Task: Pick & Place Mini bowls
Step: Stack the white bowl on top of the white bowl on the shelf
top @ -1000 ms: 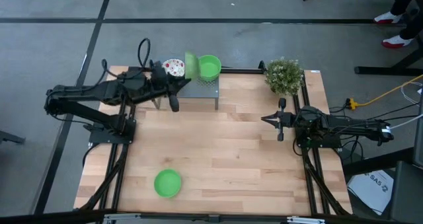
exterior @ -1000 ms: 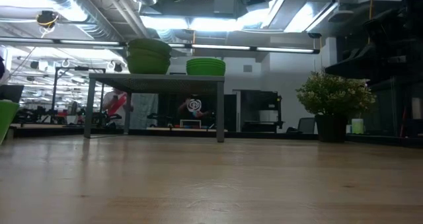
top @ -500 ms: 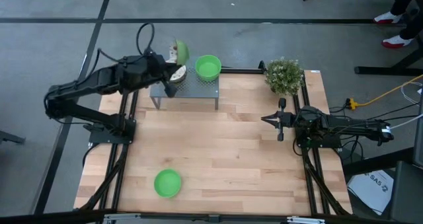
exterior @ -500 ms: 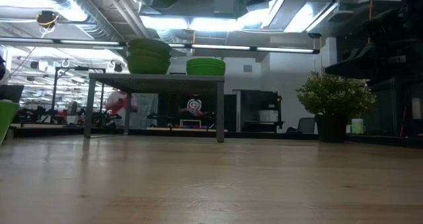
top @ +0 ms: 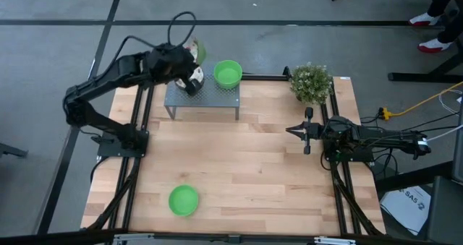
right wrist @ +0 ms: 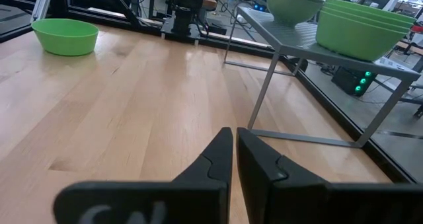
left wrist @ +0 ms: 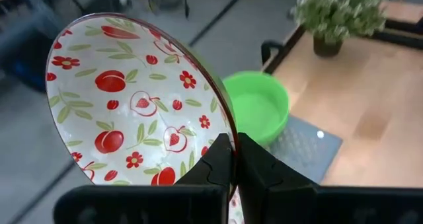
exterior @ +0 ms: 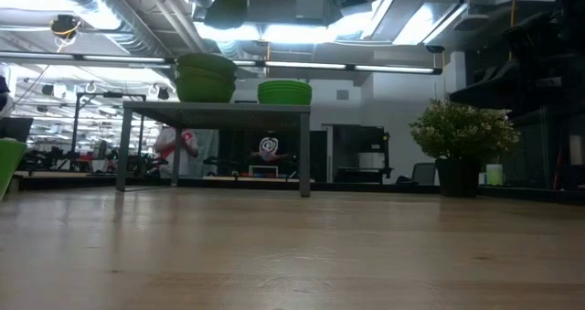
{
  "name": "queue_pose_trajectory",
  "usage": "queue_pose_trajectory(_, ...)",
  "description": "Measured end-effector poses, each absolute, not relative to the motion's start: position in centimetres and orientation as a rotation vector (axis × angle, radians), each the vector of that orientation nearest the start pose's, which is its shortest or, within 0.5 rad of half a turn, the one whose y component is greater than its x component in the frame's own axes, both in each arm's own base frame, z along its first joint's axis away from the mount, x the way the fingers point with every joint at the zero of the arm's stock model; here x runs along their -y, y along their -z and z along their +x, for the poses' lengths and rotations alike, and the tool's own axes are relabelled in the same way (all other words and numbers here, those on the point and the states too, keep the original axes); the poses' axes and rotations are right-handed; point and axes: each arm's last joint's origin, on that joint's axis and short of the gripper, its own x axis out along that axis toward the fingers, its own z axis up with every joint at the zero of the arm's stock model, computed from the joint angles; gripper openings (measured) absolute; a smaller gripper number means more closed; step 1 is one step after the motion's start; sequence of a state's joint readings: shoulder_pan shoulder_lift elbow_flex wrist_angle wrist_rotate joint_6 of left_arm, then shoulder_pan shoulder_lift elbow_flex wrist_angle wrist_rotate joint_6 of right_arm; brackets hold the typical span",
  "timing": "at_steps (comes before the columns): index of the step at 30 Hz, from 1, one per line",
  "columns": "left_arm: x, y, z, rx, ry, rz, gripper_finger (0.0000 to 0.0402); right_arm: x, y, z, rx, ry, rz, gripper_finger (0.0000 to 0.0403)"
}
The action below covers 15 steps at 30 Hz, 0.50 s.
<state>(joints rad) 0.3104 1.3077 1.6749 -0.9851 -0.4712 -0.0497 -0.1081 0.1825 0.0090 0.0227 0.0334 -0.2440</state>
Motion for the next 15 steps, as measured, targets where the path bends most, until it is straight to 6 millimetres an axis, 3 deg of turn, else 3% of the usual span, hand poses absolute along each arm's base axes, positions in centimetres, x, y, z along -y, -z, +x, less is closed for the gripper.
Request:
queue_pose_trajectory(6,-10.5,-44.3,23.0,-0.751,-0.73,-0.142,0.0003,1.3,-15.4,10.7,-0.167,0.122,-0.237,0.0023)
queue_pose_trajectory(15,-12.7,-42.0,24.1,-0.949,-0.694,-0.287,0.0003,1.3,-15.4,10.7,-0.168,0.122,-0.237,0.0023)
